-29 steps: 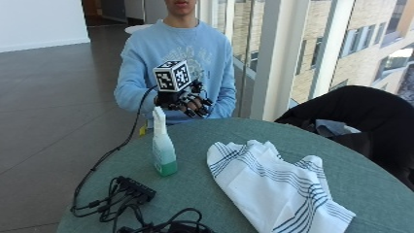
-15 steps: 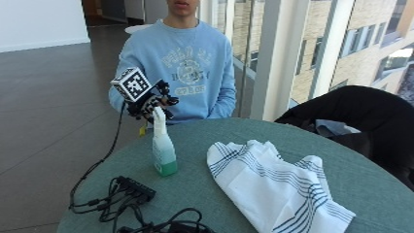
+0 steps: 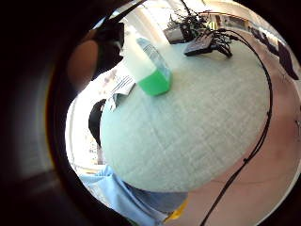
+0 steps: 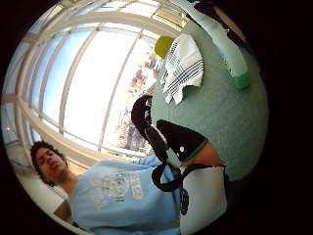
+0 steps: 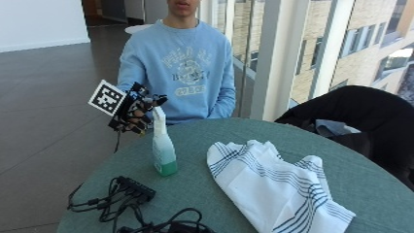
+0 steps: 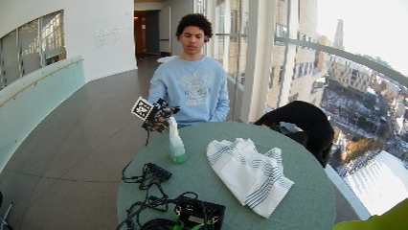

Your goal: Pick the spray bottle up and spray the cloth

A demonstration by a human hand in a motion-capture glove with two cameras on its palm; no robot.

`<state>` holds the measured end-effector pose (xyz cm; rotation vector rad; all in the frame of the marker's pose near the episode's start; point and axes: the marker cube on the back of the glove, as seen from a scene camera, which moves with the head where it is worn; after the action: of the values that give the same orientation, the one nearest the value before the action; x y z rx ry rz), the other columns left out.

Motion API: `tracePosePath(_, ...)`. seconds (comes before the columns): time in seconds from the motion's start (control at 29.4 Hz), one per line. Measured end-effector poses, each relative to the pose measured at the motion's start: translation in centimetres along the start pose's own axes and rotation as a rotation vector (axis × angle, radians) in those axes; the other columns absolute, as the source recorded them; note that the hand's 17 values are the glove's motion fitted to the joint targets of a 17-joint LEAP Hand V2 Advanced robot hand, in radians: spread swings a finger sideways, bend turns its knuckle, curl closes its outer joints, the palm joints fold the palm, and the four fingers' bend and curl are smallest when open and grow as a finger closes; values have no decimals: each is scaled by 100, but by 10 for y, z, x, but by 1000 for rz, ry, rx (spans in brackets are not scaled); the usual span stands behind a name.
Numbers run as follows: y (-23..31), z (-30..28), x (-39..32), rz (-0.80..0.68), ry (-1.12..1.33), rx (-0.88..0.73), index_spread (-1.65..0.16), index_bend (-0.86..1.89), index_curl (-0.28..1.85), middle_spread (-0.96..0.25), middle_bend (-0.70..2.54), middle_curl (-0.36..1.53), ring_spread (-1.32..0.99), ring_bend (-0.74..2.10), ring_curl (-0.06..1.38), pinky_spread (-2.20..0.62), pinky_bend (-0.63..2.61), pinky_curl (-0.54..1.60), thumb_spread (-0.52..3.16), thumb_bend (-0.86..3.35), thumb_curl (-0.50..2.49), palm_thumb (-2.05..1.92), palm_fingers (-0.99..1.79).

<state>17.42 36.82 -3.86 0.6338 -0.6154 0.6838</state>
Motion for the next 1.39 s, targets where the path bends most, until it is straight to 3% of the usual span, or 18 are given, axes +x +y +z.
tracePosePath(0.17,-25,6,18,141,-1,33,-40,11,16,-7,33,39,0,35,33,17,41,38,103,-2,28,54,48)
tracePosePath(0.48,-67,27,42,192,-134,10,-40,14,18,-6,28,38,0,34,32,17,41,38,103,-1,30,60,49)
tracePosePath(1.02,-92,64,61,168,-282,86,-37,12,23,-9,25,38,-3,39,33,16,35,36,98,0,36,78,67)
tracePosePath(1.39,-100,58,44,133,-263,136,-33,18,31,-9,20,38,-7,44,35,16,26,34,89,5,46,100,95)
